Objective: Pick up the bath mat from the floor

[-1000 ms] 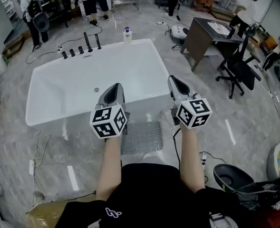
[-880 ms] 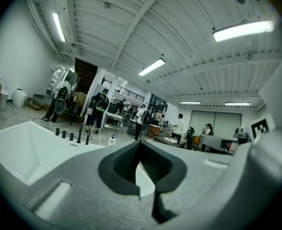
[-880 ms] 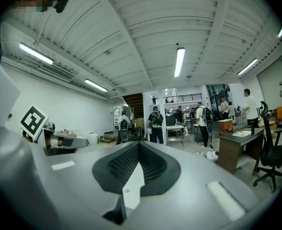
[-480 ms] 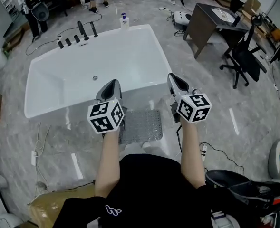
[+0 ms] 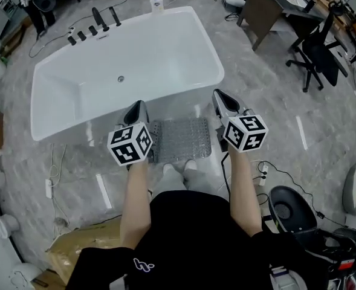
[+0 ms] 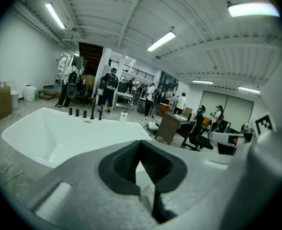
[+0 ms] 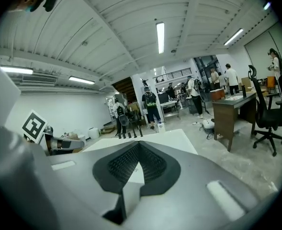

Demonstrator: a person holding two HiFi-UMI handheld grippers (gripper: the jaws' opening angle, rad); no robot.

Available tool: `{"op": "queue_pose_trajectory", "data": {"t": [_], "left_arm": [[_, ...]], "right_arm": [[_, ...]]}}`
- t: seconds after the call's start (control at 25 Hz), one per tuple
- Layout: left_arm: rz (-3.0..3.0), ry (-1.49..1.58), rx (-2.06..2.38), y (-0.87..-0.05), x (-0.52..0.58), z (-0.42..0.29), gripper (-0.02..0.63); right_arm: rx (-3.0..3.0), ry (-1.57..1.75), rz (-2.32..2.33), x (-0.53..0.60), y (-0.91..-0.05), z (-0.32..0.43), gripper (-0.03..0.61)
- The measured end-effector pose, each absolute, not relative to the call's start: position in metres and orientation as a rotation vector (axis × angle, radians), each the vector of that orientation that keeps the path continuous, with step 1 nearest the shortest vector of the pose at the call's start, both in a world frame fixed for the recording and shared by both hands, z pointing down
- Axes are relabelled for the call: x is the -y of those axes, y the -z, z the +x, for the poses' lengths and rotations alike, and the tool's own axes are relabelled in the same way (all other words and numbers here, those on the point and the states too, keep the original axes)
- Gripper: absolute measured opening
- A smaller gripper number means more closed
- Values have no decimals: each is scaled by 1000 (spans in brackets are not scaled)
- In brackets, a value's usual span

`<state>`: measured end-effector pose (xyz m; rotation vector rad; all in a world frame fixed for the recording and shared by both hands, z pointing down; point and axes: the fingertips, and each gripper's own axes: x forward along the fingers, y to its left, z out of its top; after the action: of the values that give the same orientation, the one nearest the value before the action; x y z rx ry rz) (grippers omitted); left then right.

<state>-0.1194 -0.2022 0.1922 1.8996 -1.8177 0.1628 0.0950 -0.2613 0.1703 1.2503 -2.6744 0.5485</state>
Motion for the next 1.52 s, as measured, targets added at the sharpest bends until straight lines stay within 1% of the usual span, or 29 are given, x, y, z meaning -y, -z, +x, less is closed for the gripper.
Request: {"op": "queue_pose_trajectory", "data": {"t": [0.24,0.6,0.92,1.08,1.16,1.28,1.52], "left_arm": [[1861,-226,1752,-227,200,-119,0],[1792,-400,1641,-313,197,-136,-2],[1710,-481,1533,-386,177,-139,0],[1674,-509,1495,-419,172,-140,-2],[1663,-514,1483,-435,173,-139,0],[1638,-513,1472,-460,177,-134,0],[1627,-579,1434,-517,172,-125,0]], "right_arm": [[2607,-625,1222,256,-205,84,8],[2444,-715,1194,249,-291,61,8],[2307,-810,1197,237,-358,70,8],[2276,-868,1186,231,-386,75,26],[2316,-899,1133,229,-398,71,72],[2322,-936,1071,227,-422,76,112],[2246,-998,1036,218,-484,85,112]]}}
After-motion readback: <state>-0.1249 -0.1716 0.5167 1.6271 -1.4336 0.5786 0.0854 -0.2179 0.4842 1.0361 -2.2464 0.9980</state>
